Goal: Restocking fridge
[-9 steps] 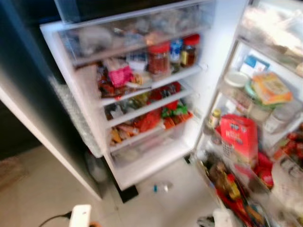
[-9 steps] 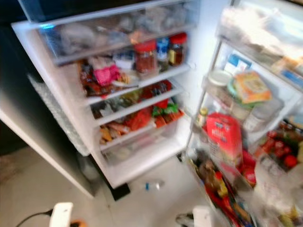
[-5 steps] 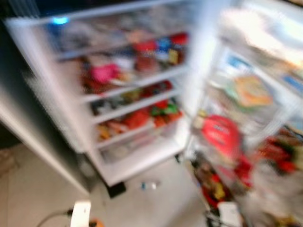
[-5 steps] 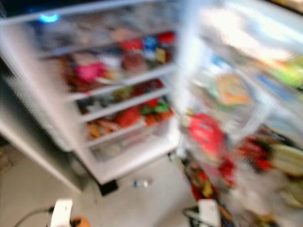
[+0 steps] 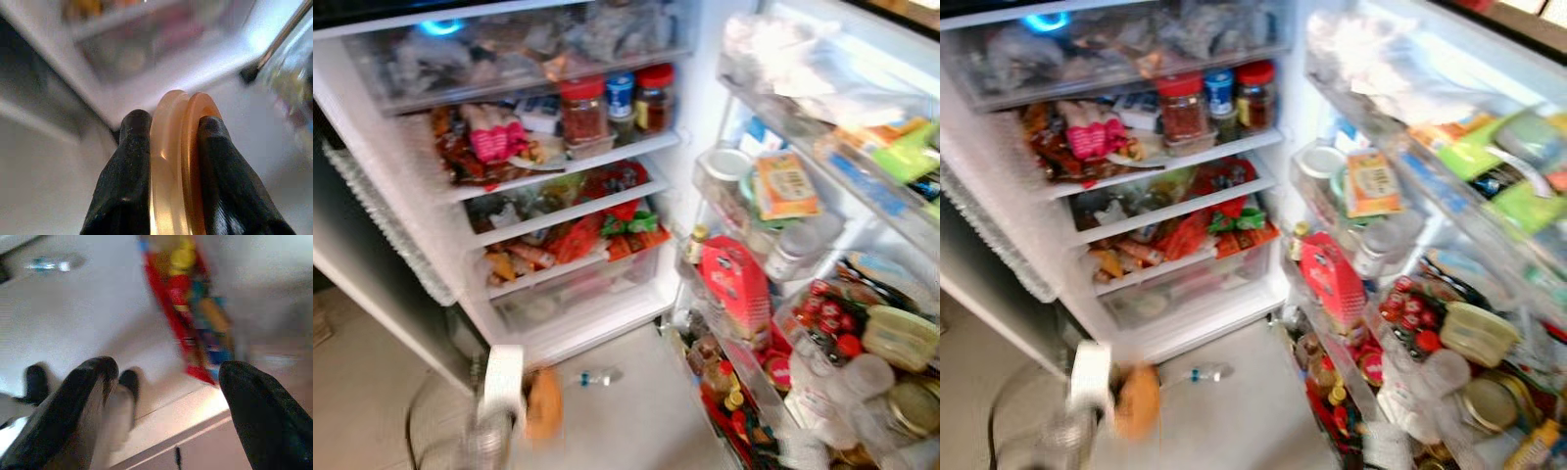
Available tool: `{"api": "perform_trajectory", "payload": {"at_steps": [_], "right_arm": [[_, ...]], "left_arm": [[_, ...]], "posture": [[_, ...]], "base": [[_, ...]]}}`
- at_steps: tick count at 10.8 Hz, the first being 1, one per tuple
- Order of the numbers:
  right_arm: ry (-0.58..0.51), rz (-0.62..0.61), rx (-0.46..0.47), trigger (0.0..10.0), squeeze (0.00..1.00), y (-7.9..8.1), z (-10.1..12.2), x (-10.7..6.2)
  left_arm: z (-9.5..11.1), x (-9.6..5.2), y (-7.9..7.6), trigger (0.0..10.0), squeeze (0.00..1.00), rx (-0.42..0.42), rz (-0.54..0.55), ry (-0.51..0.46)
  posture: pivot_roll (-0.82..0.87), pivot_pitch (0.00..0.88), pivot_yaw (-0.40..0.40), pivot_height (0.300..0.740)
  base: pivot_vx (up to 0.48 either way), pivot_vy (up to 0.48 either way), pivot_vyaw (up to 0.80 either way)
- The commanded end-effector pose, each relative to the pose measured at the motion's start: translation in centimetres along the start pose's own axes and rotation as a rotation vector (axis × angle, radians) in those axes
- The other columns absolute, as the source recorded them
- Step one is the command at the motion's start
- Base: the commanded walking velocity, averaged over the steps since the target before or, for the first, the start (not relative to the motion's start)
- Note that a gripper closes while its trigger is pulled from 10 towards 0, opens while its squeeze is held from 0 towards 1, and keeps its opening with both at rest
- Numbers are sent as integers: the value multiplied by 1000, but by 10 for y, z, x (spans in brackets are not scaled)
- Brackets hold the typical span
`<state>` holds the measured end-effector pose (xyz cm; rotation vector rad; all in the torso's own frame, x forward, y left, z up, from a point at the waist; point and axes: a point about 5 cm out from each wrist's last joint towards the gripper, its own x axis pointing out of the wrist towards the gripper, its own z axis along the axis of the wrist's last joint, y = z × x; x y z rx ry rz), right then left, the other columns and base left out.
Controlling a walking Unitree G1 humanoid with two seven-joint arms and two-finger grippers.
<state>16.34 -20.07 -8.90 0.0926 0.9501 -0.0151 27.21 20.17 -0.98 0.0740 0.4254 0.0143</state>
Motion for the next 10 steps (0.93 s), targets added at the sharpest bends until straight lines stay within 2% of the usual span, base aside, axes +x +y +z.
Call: {"api": "perform_trajectory", "payload": {"at_steps": [1, 2, 3, 4, 5, 6, 10], "right_arm": [[6, 0, -12, 10000, 0, 6, -5, 0], [10, 12, -12, 10000, 0, 14, -9, 0], [12, 20, -12, 10000, 0, 20, -12, 1], [16, 19, -13, 10000, 0, 17, -10, 1], [16, 18, -13, 10000, 0, 12, -8, 0], [18, 18, -17, 10000, 0, 11, -8, 0], [20, 15, -59, 10000, 0, 8, -8, 0]], "left_arm": [[8, 1, -2, 10000, 0, -24, -17, -57], [21, 2, -5, 10000, 0, -83, -40, -142], [29, 4, -7, 10000, 0, -259, -32, -179], [34, 5, -5, 10000, 0, -505, -12, -204], [40, 3, 0, 10000, 0, -717, 10, -258], [42, 1, 3, 10000, 0, -802, 21, -280], [50, -5, 7, 10000, 0, -928, -26, -335]], "posture": [[-92, 87, -18, 740], [-90, 89, -18, 740], [-90, 89, -18, 740], [-98, 92, -15, 740], [-101, 89, -20, 740], [-99, 87, -21, 740], [-99, 83, -24, 740]], "base": [[0, 0, 0], [0, 0, 0], [0, 0, 0], [0, 0, 0], [0, 0, 0], [0, 0, 0], [0, 0, 0]]}}
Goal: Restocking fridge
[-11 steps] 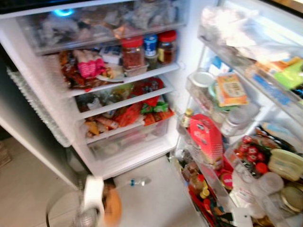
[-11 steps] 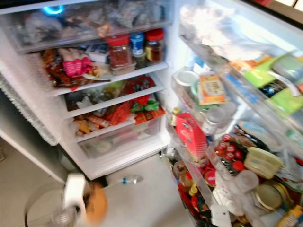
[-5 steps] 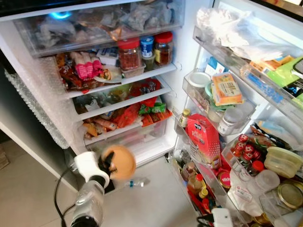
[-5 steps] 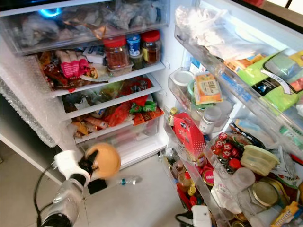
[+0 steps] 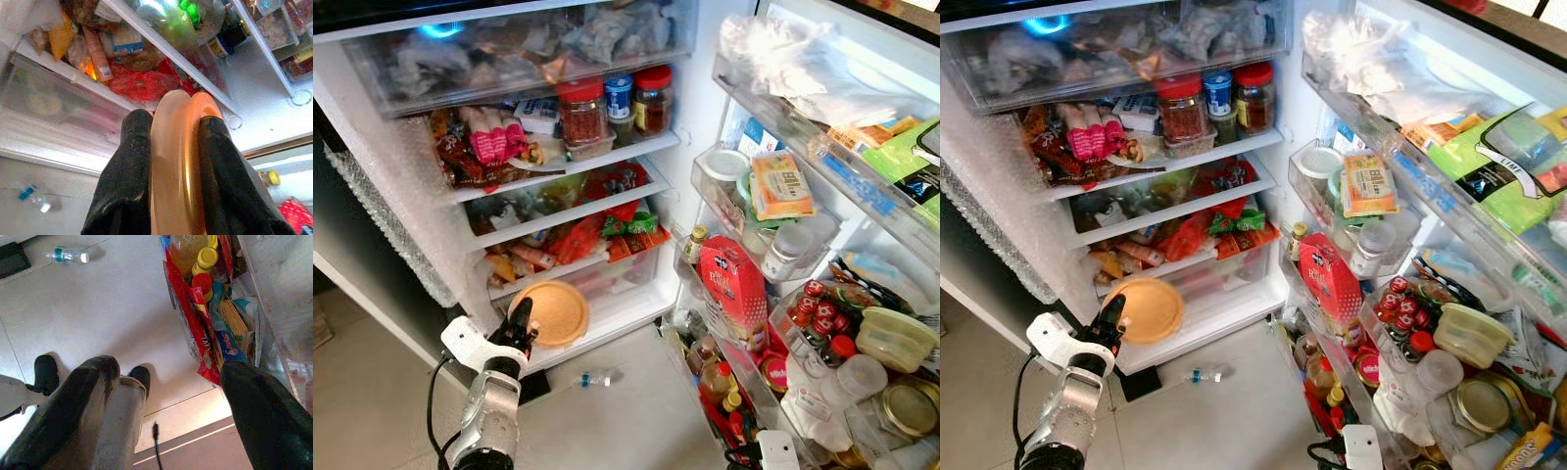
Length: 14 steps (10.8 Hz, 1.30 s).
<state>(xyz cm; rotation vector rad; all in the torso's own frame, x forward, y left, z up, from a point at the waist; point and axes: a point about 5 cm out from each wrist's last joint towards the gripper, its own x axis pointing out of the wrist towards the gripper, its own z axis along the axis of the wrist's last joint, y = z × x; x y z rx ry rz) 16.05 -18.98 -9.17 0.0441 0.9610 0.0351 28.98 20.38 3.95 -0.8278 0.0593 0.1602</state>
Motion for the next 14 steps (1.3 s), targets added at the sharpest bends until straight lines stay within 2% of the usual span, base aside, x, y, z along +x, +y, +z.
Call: {"api": "perform_trajectory", "payload": {"at_steps": [1, 3, 5, 6, 10, 14], "right_arm": [[10, -15, -28, 10000, 0, -4, -3, -1], [11, -16, -34, 10000, 0, -3, -4, -1], [12, -25, -40, 10000, 0, -3, -4, -1], [16, -27, -39, 10000, 0, -3, -4, -1], [24, -30, -34, 10000, 0, -2, -5, -1], [15, -50, -50, 10000, 0, -4, -2, -1]], "left_arm": [[-3, -2, -1, 10000, 0, -12, -15, 23], [4, 4, -6, 10000, 0, 19, -41, 27], [11, 9, -13, 10000, 0, 53, -82, 25], [12, 9, -14, 10000, 0, 55, -87, 27], [12, 7, -18, 10000, 0, 49, -108, 51], [10, 5, -20, 10000, 0, 51, -125, 74]], "posture": [[-101, 79, -20, 740], [-99, 72, -15, 740], [-98, 65, -10, 740], [-98, 65, -10, 740], [-94, 80, -12, 740], [-95, 104, -19, 740]], "base": [[0, 0, 0], [0, 0, 0], [0, 0, 684], [0, 0, 800], [0, 0, 0], [333, 0, 0]]}}
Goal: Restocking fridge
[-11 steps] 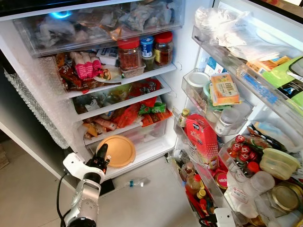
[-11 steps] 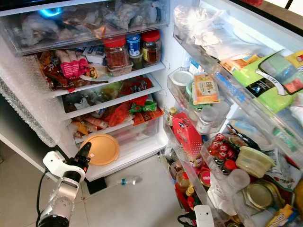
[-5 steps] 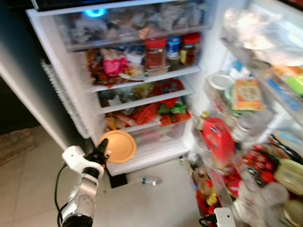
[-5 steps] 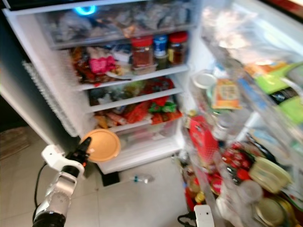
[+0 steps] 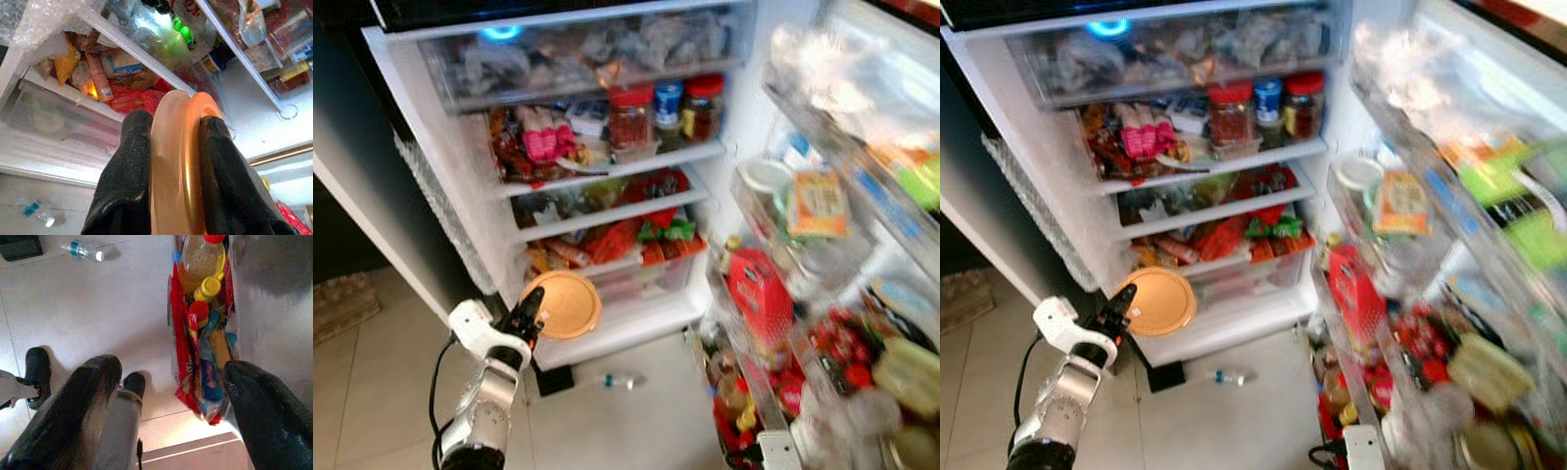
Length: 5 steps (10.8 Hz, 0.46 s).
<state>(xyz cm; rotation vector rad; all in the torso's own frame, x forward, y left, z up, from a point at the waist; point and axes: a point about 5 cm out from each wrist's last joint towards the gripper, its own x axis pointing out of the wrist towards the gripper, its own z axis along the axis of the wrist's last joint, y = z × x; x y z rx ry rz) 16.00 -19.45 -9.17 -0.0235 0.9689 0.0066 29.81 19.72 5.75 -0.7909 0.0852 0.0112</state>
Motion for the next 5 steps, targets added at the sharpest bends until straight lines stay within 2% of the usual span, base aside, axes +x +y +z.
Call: {"api": "perform_trajectory", "payload": {"at_steps": [1, 5], "right_arm": [[5, -8, 1, 10000, 0, 0, -2, 0], [2, -10, -2, 10000, 0, 1, -1, 0]], "left_arm": [[2, 0, -2, 10000, 0, 2, -7, -1], [-3, 0, -7, 10000, 0, -5, -32, 29]], "posture": [[-99, 108, -18, 740], [-94, 118, -16, 740]], "base": [[356, 0, 0], [358, 0, 0]]}}
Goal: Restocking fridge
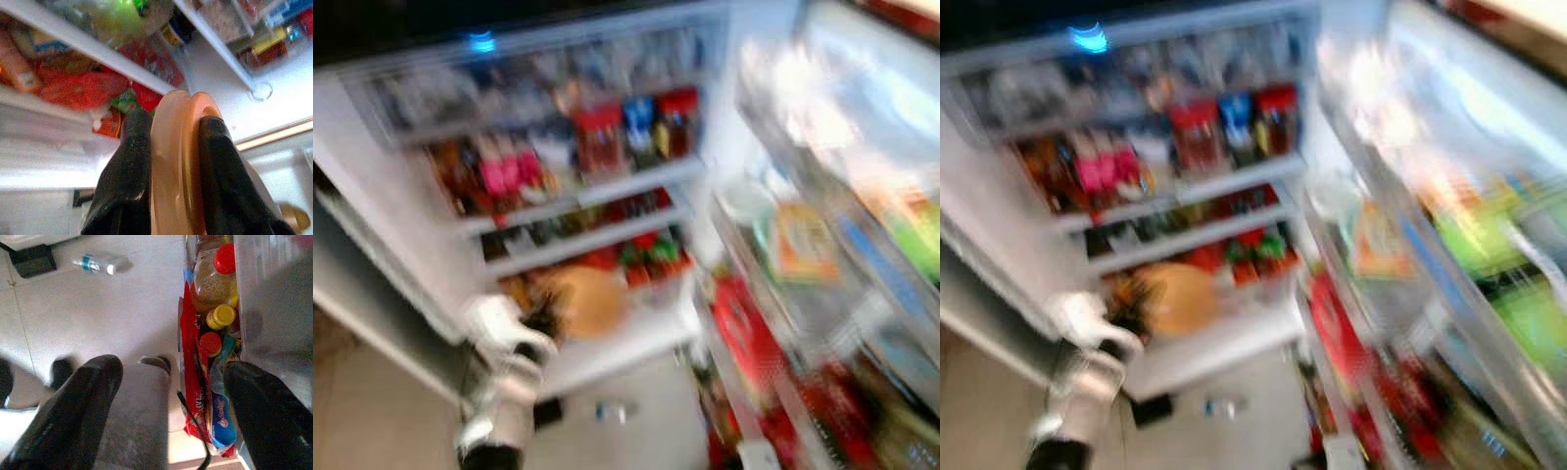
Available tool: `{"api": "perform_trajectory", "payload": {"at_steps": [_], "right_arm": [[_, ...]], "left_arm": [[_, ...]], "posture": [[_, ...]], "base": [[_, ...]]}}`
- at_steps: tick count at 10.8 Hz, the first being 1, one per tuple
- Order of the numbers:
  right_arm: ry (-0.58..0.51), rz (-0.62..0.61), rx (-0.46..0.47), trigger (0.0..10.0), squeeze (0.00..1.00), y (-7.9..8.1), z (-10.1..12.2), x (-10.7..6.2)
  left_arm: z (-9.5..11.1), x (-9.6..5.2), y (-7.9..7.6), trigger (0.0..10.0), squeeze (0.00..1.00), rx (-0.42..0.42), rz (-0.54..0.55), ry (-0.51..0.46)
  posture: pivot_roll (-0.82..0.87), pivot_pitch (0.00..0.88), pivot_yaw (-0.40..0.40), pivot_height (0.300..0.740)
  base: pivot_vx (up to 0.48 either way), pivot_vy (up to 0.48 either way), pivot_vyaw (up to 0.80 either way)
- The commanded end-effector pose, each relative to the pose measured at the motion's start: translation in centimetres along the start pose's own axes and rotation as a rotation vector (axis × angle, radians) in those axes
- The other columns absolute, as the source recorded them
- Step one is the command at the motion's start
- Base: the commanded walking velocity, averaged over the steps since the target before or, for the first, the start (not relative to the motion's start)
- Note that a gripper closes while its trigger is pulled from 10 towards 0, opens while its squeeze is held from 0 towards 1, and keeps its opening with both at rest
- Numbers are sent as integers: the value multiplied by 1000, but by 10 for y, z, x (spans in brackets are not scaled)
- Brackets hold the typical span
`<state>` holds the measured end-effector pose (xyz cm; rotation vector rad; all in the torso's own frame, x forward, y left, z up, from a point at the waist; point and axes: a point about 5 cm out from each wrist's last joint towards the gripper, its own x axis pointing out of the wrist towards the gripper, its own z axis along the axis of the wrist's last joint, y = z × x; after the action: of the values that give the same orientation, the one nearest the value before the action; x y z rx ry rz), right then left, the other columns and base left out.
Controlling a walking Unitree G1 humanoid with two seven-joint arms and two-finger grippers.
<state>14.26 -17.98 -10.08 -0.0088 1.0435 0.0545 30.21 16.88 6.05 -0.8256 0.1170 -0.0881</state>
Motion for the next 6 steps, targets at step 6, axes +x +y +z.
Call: {"api": "perform_trajectory", "payload": {"at_steps": [6], "right_arm": [[-71, -31, 7, 10000, 0, -13, 19, 1]], "left_arm": [[9, -10, 15, 10000, 0, -23, 52, -33]], "posture": [[-97, 118, -15, 740]], "base": [[228, 0, 0]]}}
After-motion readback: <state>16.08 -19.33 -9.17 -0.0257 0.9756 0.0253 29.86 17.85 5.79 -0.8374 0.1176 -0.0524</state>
